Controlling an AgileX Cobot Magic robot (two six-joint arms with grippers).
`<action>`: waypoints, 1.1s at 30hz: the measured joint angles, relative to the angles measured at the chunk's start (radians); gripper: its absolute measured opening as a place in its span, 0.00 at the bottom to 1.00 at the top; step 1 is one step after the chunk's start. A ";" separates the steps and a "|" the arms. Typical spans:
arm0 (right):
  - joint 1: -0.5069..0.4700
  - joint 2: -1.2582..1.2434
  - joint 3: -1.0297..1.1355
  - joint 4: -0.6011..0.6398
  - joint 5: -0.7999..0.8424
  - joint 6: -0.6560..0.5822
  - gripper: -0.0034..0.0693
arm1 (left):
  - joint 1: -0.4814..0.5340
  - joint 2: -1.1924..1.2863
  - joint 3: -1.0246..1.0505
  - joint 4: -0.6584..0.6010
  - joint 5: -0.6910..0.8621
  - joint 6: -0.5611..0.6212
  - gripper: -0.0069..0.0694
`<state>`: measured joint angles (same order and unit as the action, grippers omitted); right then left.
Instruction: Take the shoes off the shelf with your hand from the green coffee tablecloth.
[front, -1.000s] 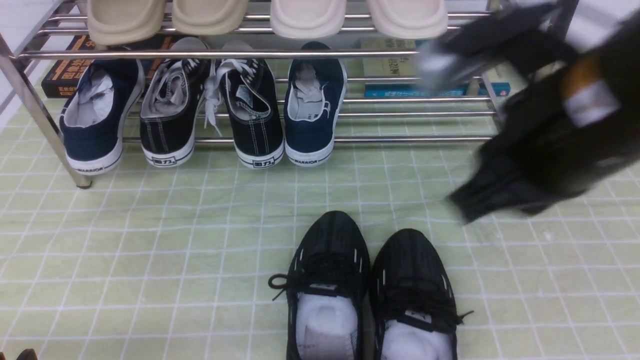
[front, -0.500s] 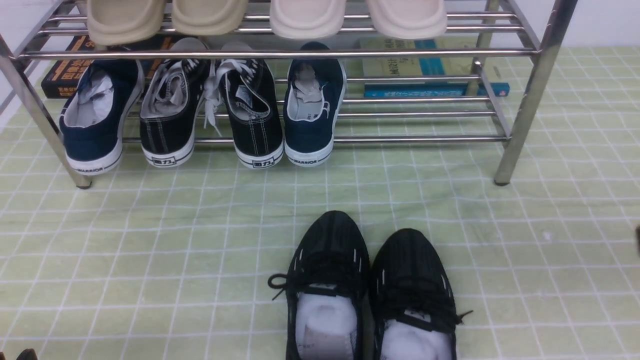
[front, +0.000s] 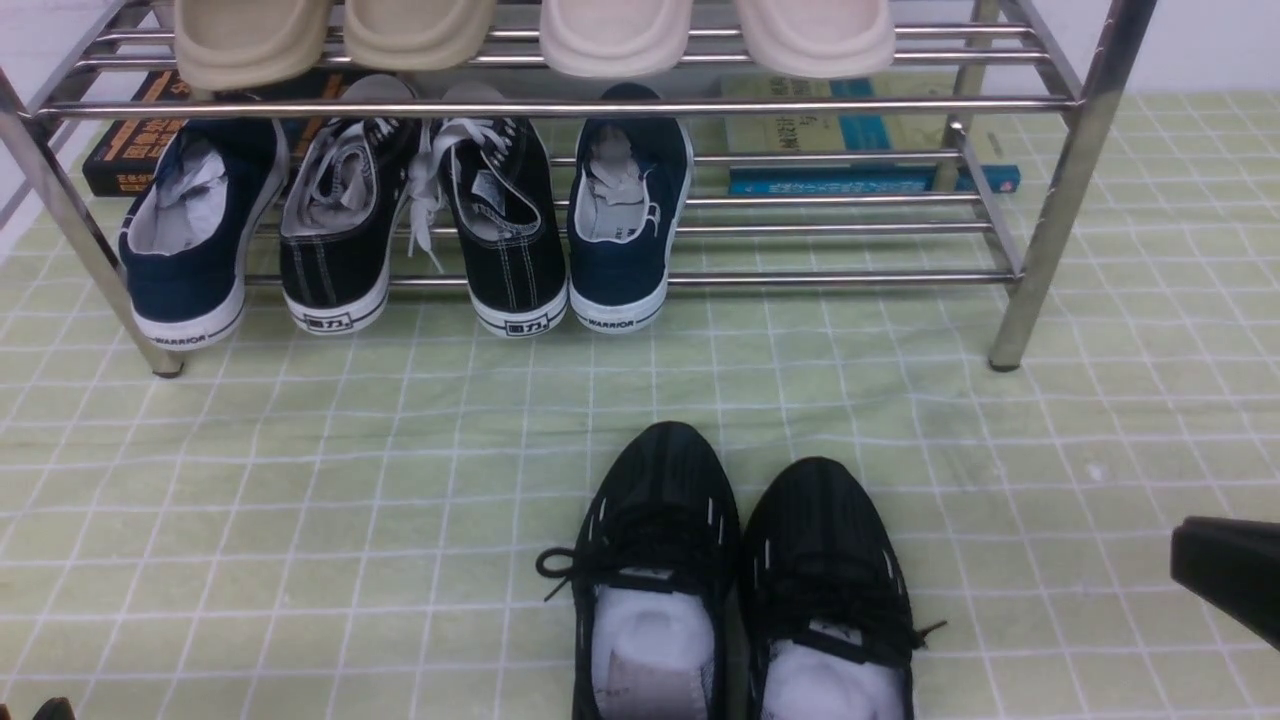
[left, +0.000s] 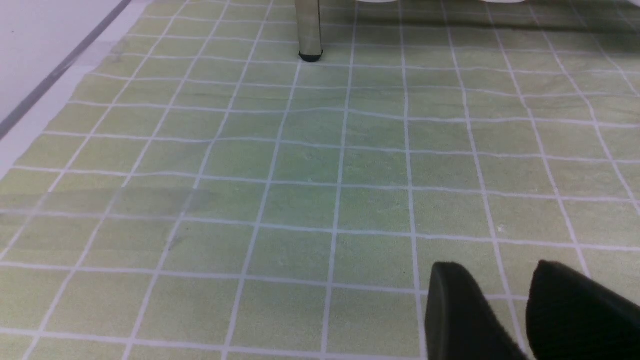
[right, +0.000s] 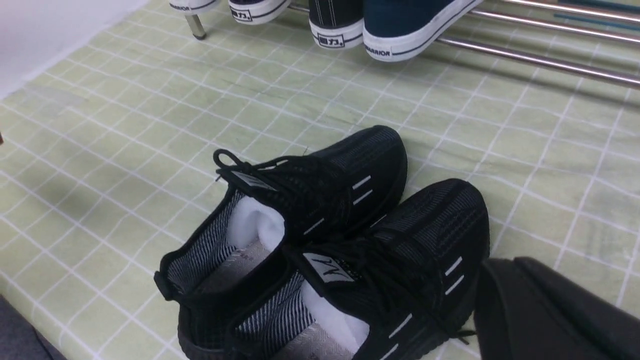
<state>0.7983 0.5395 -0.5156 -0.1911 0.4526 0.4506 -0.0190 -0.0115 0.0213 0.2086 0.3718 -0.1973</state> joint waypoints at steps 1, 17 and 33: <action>0.000 0.000 0.000 0.000 0.000 0.000 0.04 | 0.000 0.000 0.000 0.000 0.000 0.000 0.41; -0.029 -0.021 0.103 0.138 -0.112 -0.174 0.05 | 0.000 0.000 0.000 0.000 0.000 0.000 0.41; -0.675 -0.501 0.490 0.289 -0.148 -0.541 0.07 | 0.000 0.000 0.000 0.000 0.000 0.000 0.41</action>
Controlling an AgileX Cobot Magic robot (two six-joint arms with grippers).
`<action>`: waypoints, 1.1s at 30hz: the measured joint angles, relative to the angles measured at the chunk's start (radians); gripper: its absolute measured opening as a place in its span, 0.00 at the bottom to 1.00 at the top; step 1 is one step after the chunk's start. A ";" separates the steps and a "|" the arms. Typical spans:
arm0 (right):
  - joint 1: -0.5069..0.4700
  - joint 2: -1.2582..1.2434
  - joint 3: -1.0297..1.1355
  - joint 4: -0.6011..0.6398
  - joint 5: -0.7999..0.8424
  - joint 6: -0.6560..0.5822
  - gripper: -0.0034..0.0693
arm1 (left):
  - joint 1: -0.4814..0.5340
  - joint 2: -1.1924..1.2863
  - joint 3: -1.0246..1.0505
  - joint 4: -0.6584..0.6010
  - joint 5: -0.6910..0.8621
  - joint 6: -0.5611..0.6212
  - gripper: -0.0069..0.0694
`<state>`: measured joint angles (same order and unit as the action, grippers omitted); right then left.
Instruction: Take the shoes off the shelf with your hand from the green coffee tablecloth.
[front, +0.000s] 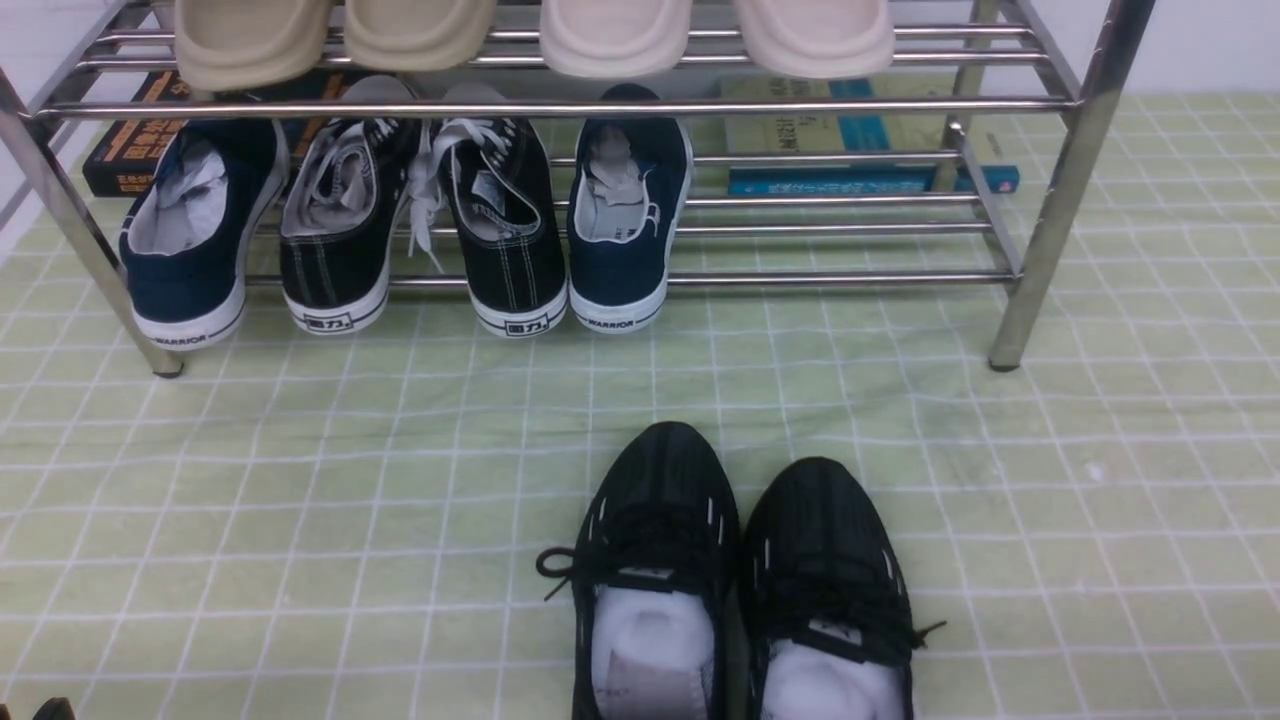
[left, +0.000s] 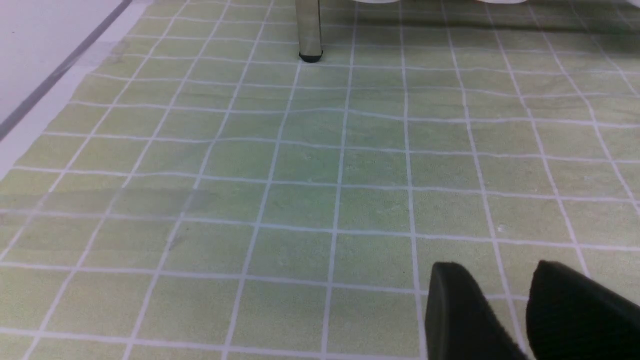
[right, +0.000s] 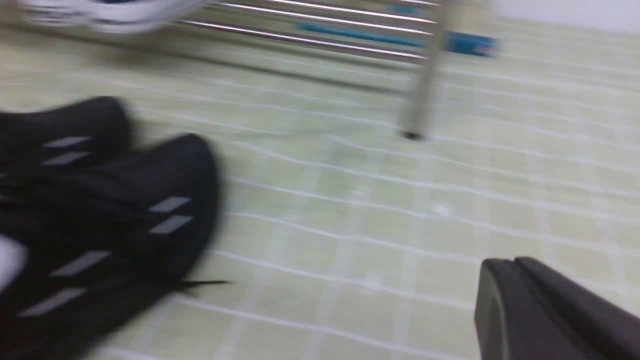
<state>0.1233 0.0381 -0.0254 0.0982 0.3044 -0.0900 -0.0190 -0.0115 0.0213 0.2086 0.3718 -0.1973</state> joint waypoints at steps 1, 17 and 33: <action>-0.056 -0.031 0.019 0.000 0.018 -0.001 0.07 | 0.000 0.000 0.000 0.000 0.000 0.000 0.41; -0.141 -0.047 0.039 -0.074 0.085 0.096 0.10 | 0.000 -0.001 0.000 0.000 0.000 0.000 0.41; -0.149 -0.048 0.039 -0.088 0.085 0.126 0.12 | 0.000 -0.001 0.000 0.000 0.000 0.000 0.41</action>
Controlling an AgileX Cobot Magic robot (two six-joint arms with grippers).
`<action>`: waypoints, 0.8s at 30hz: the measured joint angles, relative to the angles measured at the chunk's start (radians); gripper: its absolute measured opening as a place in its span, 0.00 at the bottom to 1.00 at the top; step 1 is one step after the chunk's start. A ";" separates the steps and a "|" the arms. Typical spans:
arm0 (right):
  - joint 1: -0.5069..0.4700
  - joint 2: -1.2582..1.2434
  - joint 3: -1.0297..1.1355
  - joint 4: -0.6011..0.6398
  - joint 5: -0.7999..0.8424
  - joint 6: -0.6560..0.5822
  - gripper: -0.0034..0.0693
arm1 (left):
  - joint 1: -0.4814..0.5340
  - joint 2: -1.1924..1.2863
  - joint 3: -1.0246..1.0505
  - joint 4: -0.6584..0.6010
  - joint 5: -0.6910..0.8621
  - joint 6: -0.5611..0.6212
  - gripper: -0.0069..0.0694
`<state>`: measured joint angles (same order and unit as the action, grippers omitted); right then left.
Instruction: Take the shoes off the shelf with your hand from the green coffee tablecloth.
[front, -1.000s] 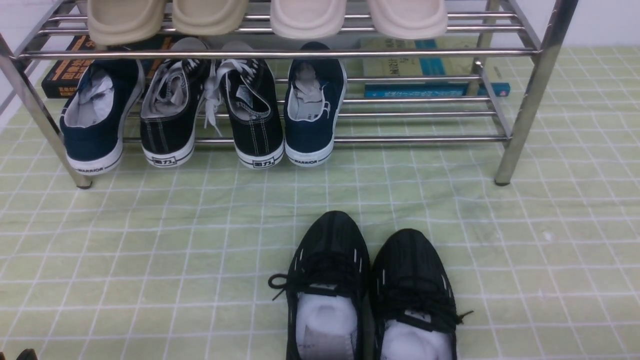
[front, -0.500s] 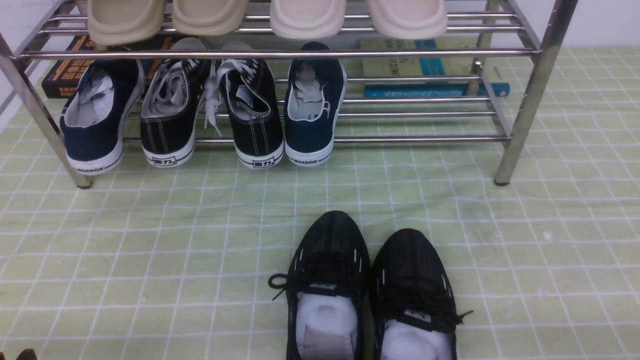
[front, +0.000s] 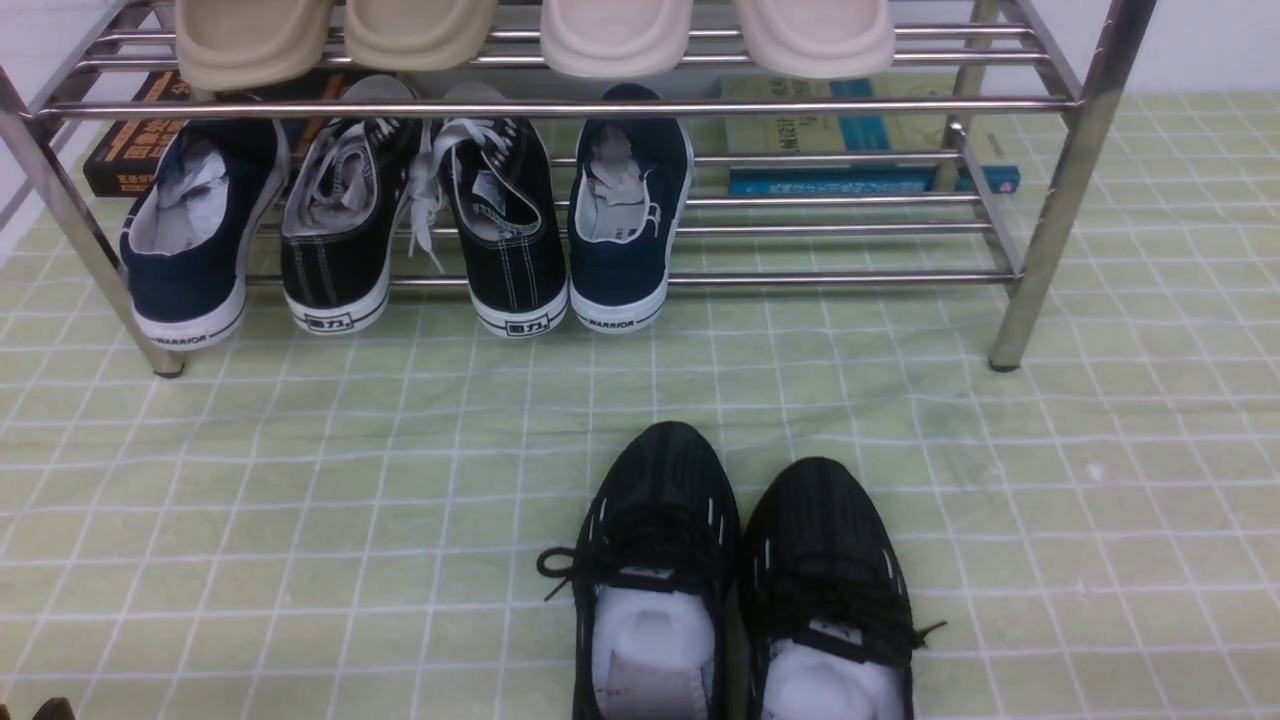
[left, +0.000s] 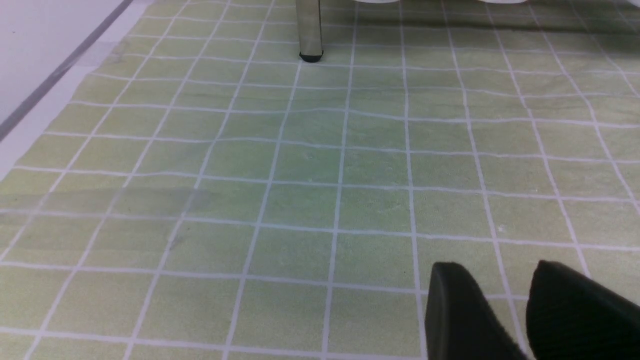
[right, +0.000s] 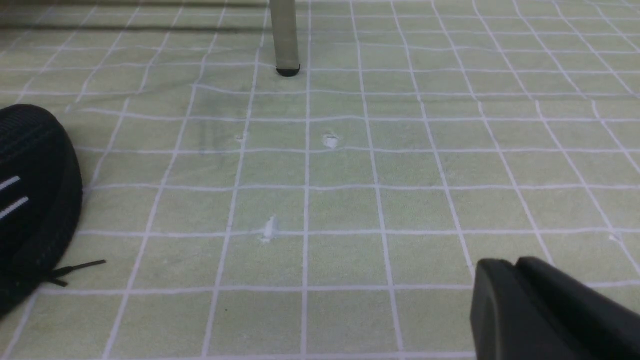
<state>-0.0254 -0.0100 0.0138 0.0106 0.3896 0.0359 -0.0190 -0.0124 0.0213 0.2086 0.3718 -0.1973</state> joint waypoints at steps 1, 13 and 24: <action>-0.008 0.000 0.000 0.000 0.000 0.000 0.13 | 0.000 0.000 0.000 0.000 0.000 0.000 0.41; -0.043 0.000 0.000 -0.011 0.001 0.000 0.14 | 0.000 0.000 0.000 0.000 0.000 0.000 0.41; -0.043 0.000 0.000 -0.011 0.001 0.000 0.16 | 0.000 0.000 0.000 0.000 0.000 0.000 0.41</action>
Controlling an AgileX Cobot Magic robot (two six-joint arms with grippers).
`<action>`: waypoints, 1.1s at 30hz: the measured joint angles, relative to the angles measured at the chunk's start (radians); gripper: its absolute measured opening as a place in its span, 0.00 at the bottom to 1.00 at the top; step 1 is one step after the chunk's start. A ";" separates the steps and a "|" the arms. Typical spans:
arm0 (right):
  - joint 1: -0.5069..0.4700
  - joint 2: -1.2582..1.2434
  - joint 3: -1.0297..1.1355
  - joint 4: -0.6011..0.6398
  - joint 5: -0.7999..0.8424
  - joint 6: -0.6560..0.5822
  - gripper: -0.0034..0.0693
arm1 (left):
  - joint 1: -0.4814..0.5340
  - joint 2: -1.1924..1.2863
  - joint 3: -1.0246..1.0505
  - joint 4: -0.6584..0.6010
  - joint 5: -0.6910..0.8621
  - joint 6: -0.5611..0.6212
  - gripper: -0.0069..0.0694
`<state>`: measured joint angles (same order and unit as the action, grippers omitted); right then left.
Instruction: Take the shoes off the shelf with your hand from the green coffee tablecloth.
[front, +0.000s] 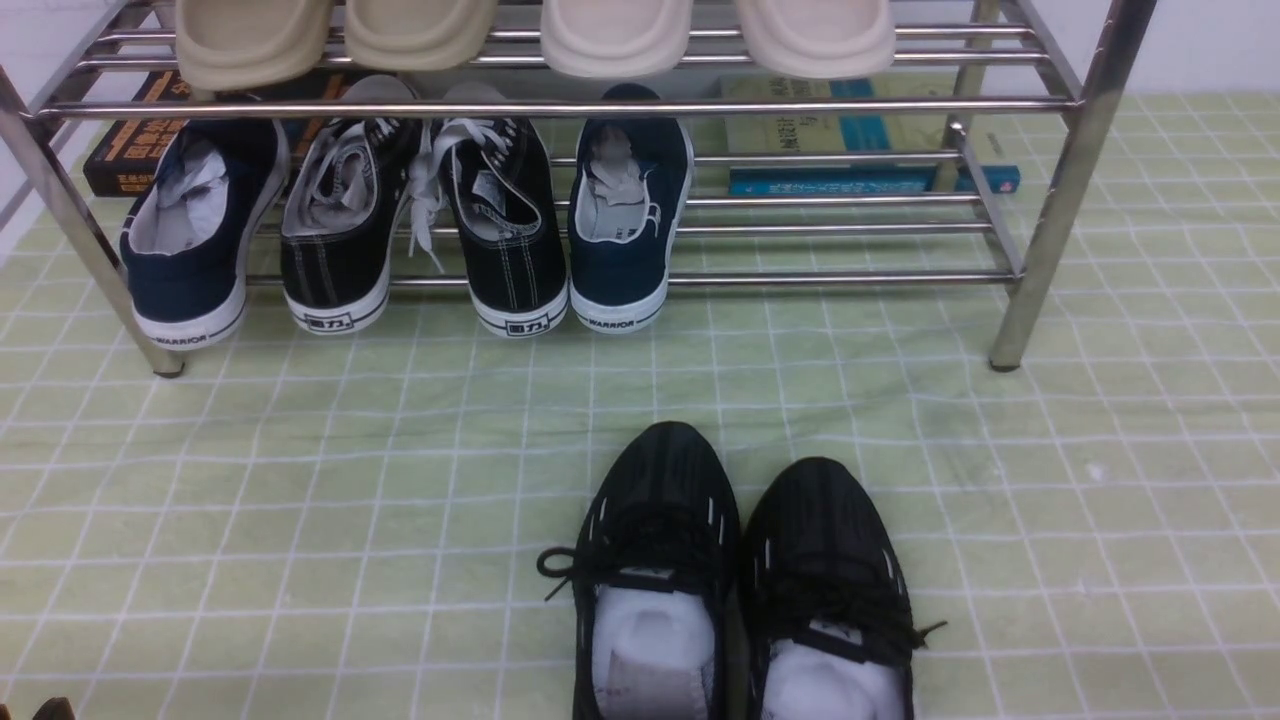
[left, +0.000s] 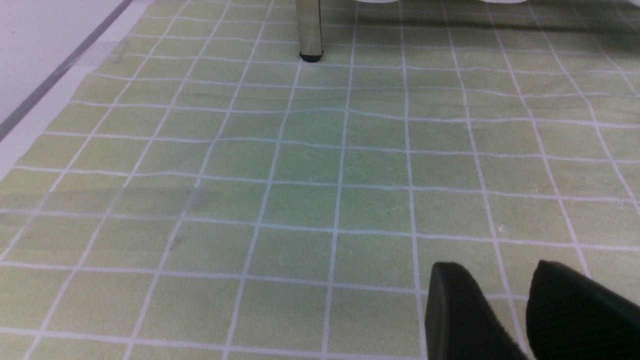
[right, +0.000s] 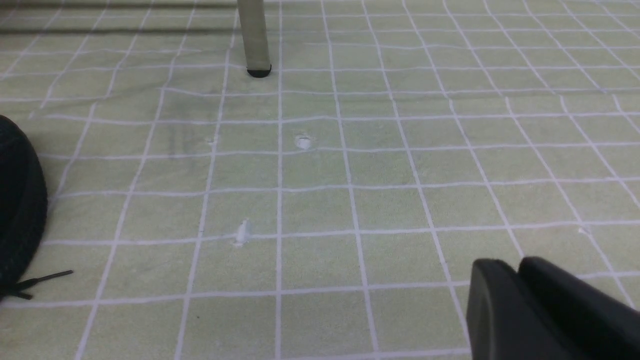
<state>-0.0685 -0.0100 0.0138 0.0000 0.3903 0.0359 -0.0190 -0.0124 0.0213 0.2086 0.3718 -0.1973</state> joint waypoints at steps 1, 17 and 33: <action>0.000 0.000 0.000 0.000 0.000 0.000 0.16 | 0.000 0.000 0.000 0.000 0.000 0.000 0.41; 0.000 0.000 0.000 0.000 0.000 0.000 0.19 | 0.000 0.000 0.000 0.000 0.000 0.000 0.41; 0.000 0.000 0.000 0.000 0.000 0.000 0.22 | 0.000 0.000 0.000 0.000 0.000 0.000 0.41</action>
<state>-0.0685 -0.0100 0.0138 0.0000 0.3903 0.0359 -0.0190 -0.0124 0.0213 0.2086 0.3718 -0.1973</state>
